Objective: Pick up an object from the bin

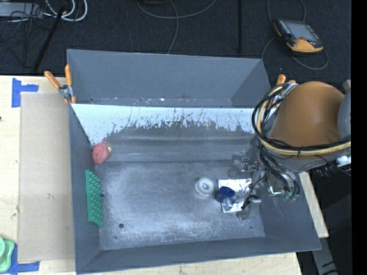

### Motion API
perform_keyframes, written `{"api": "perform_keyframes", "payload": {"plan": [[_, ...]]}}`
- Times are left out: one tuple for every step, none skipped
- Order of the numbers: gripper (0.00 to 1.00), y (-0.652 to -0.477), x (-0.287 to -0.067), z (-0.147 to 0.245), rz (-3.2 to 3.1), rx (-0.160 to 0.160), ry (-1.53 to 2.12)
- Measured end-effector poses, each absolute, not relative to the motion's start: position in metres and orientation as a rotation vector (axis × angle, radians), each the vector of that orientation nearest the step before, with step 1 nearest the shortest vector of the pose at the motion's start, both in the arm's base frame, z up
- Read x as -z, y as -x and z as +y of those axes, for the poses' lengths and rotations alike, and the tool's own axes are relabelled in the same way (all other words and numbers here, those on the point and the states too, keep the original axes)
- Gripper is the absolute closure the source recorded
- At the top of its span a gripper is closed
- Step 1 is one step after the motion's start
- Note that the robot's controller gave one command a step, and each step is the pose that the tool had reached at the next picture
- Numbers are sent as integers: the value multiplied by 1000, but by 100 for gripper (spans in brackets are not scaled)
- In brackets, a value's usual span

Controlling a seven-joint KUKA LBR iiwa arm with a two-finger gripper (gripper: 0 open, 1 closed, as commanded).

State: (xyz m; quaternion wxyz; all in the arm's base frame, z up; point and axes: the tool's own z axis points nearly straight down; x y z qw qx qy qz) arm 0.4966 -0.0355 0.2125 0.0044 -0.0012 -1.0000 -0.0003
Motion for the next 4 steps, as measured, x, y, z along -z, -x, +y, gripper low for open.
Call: {"api": "perform_keyframes", "payload": {"plan": [[0,-571,-83,-44,-3137,1,-119],[0,-544,-76,-83,-3138,-1,-1],[100,-545,-77,-81,-3140,1,-8],[0,-545,-77,-81,-3140,1,-10]]}}
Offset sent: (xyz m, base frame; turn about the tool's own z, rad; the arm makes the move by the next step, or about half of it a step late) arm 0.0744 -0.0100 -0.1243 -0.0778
